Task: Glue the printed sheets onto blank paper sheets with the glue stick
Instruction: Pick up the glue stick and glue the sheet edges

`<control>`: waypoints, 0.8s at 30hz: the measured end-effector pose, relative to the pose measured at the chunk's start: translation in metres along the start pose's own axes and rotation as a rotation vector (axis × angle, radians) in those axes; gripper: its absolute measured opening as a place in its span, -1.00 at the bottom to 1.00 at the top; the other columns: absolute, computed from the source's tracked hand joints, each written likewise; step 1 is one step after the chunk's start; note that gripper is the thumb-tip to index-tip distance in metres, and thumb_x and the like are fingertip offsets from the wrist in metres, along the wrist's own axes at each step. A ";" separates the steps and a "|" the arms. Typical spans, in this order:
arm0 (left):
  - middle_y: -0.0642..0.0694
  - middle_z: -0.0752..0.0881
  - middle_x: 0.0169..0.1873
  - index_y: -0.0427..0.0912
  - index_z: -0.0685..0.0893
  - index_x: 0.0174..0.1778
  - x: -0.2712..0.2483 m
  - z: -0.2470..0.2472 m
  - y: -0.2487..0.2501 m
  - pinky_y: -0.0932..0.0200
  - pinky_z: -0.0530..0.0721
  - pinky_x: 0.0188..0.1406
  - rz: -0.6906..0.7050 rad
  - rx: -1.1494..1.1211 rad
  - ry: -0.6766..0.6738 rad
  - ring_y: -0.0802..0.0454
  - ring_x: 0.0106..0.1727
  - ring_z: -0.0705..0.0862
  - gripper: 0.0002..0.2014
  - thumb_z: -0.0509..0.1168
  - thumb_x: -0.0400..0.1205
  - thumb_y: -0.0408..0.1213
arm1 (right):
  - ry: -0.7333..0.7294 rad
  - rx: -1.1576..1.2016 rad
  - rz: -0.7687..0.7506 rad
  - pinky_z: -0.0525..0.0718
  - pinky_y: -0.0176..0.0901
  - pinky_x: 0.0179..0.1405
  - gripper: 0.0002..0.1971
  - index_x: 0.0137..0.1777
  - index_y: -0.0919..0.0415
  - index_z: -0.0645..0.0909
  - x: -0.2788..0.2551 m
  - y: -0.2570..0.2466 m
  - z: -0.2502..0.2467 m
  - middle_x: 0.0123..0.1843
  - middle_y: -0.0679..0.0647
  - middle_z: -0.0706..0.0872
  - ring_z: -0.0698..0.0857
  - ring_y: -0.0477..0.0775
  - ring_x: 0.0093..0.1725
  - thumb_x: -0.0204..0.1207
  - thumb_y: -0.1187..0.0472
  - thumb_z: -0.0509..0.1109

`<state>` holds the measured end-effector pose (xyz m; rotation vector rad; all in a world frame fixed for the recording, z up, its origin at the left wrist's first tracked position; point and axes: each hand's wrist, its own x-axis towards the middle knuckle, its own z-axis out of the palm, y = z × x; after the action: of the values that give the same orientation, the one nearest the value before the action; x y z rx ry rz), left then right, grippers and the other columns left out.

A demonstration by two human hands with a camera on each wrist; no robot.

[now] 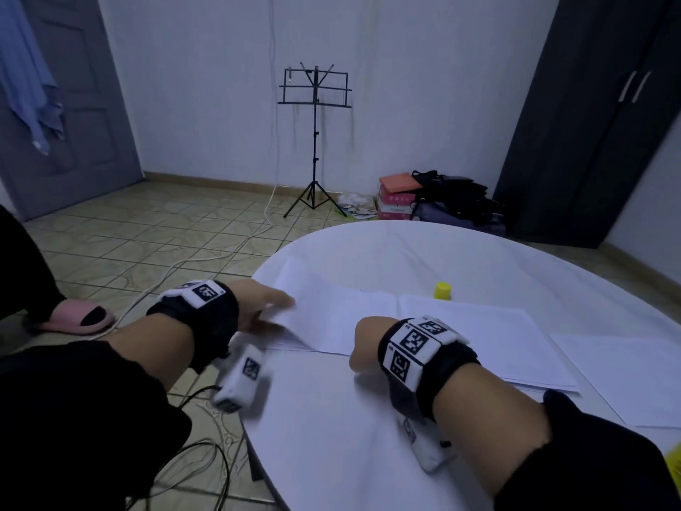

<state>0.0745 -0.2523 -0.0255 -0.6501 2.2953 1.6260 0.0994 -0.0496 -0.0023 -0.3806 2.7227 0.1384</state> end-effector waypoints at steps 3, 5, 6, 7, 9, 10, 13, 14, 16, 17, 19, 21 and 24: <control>-0.27 0.75 -0.36 -0.18 0.52 0.10 0.000 0.008 -0.003 -0.02 0.64 -0.04 -0.041 -0.302 -0.024 -0.23 -0.28 0.75 -0.73 0.37 0.53 -0.29 | -0.035 0.058 -0.063 0.52 -0.24 -0.26 -0.86 -0.21 0.29 0.56 -0.010 0.004 -0.006 -0.19 0.15 0.64 0.58 0.18 -0.18 0.51 0.24 0.25; -0.29 0.77 -0.39 -0.11 0.55 -0.01 -0.001 0.012 -0.006 0.01 0.44 0.15 -0.062 -0.298 -0.032 -0.26 -0.09 0.71 -0.83 0.35 0.51 -0.24 | -0.019 0.121 -0.112 0.62 -0.11 0.17 -0.65 0.28 0.38 0.58 -0.015 0.014 -0.010 0.26 0.24 0.67 0.67 0.21 0.22 0.53 0.28 0.24; -0.30 0.78 -0.36 -0.10 0.57 -0.04 -0.001 0.013 -0.007 0.02 0.39 0.14 -0.069 -0.299 -0.031 -0.26 -0.04 0.69 -0.84 0.34 0.50 -0.23 | 0.004 0.163 -0.107 0.55 -0.02 0.34 -0.55 0.43 0.38 0.48 -0.015 0.016 -0.008 0.40 0.26 0.58 0.60 0.21 0.37 0.54 0.29 0.25; -0.31 0.78 -0.34 -0.11 0.58 -0.05 0.001 0.013 -0.009 0.03 0.38 0.12 -0.065 -0.301 -0.031 -0.27 -0.01 0.68 -0.85 0.34 0.49 -0.23 | 0.027 0.181 -0.112 0.50 0.02 0.40 -0.50 0.49 0.35 0.42 -0.020 0.017 -0.010 0.47 0.25 0.51 0.54 0.20 0.42 0.53 0.29 0.25; -0.32 0.79 -0.33 -0.11 0.58 -0.05 0.001 0.013 -0.010 0.07 0.38 0.04 -0.070 -0.304 -0.026 -0.26 0.00 0.68 -0.85 0.33 0.50 -0.23 | 0.057 0.183 -0.133 0.53 -0.05 0.37 -0.48 0.51 0.20 0.41 -0.020 0.016 -0.008 0.52 0.15 0.40 0.51 0.17 0.43 0.52 0.24 0.28; -0.32 0.79 -0.34 -0.12 0.58 -0.04 -0.001 0.013 -0.009 0.10 0.41 -0.02 -0.068 -0.302 -0.022 -0.26 -0.02 0.69 -0.85 0.33 0.51 -0.23 | 0.092 0.176 -0.168 0.54 -0.08 0.35 -0.51 0.49 0.14 0.43 -0.020 0.013 -0.008 0.50 0.11 0.37 0.48 0.14 0.42 0.53 0.23 0.27; -0.33 0.77 -0.41 -0.15 0.56 -0.05 0.002 0.013 -0.011 0.14 0.48 -0.19 -0.066 -0.327 -0.008 -0.23 -0.12 0.70 -0.89 0.30 0.55 -0.26 | 0.111 0.096 -0.316 0.52 -0.03 0.36 -0.61 0.37 0.29 0.56 -0.024 -0.006 -0.012 0.42 0.21 0.51 0.48 0.21 0.40 0.55 0.35 0.19; -0.34 0.77 -0.41 -0.17 0.56 -0.06 0.003 0.012 -0.012 0.13 0.50 -0.21 -0.065 -0.322 0.000 -0.23 -0.15 0.70 -0.89 0.31 0.55 -0.26 | 0.079 0.077 -0.366 0.50 -0.02 0.38 -0.61 0.38 0.34 0.55 -0.023 -0.012 -0.011 0.42 0.24 0.53 0.49 0.23 0.40 0.57 0.39 0.17; -0.36 0.76 -0.39 -0.20 0.58 -0.09 0.004 0.012 -0.013 0.12 0.58 -0.23 -0.060 -0.317 0.000 -0.22 -0.27 0.72 -0.91 0.32 0.55 -0.28 | -0.019 -0.010 -0.428 0.41 -0.02 0.45 -0.58 0.47 0.34 0.44 -0.024 -0.025 -0.010 0.49 0.24 0.45 0.43 0.22 0.47 0.62 0.40 0.11; -0.37 0.75 -0.39 -0.21 0.59 -0.09 0.004 0.012 -0.013 0.14 0.64 -0.28 -0.063 -0.319 0.006 -0.21 -0.35 0.74 -0.91 0.33 0.55 -0.29 | -0.056 -0.068 -0.438 0.38 -0.02 0.47 -0.56 0.52 0.31 0.38 -0.025 -0.029 -0.008 0.53 0.22 0.40 0.39 0.21 0.50 0.64 0.39 0.08; -0.36 0.76 -0.35 -0.21 0.59 -0.06 0.004 0.011 -0.014 0.19 0.70 -0.35 -0.075 -0.329 0.005 -0.18 -0.43 0.76 -0.89 0.34 0.56 -0.29 | -0.075 -0.147 -0.459 0.36 -0.05 0.44 -0.54 0.57 0.27 0.31 -0.024 -0.034 -0.005 0.56 0.22 0.35 0.36 0.20 0.52 0.67 0.37 0.04; -0.33 0.79 -0.30 -0.19 0.57 0.01 0.004 0.011 -0.016 0.18 0.68 -0.26 -0.073 -0.354 -0.004 -0.17 -0.31 0.79 -0.85 0.34 0.56 -0.28 | -0.049 -0.166 -0.462 0.42 -0.10 0.32 -0.56 0.55 0.25 0.32 -0.025 -0.036 -0.002 0.51 0.23 0.40 0.42 0.20 0.46 0.67 0.37 0.04; -0.27 0.77 -0.19 -0.23 0.57 0.06 0.005 0.012 -0.017 0.16 0.73 -0.34 -0.067 -0.399 0.009 -0.18 -0.34 0.80 -0.82 0.34 0.57 -0.36 | -0.051 -0.117 -0.425 0.46 -0.12 0.22 -0.61 0.47 0.34 0.37 -0.027 -0.036 0.003 0.45 0.25 0.44 0.47 0.21 0.40 0.66 0.37 0.08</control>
<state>0.0781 -0.2469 -0.0462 -0.8091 1.9415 2.0703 0.1340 -0.0773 0.0041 -0.9611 2.5237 0.1860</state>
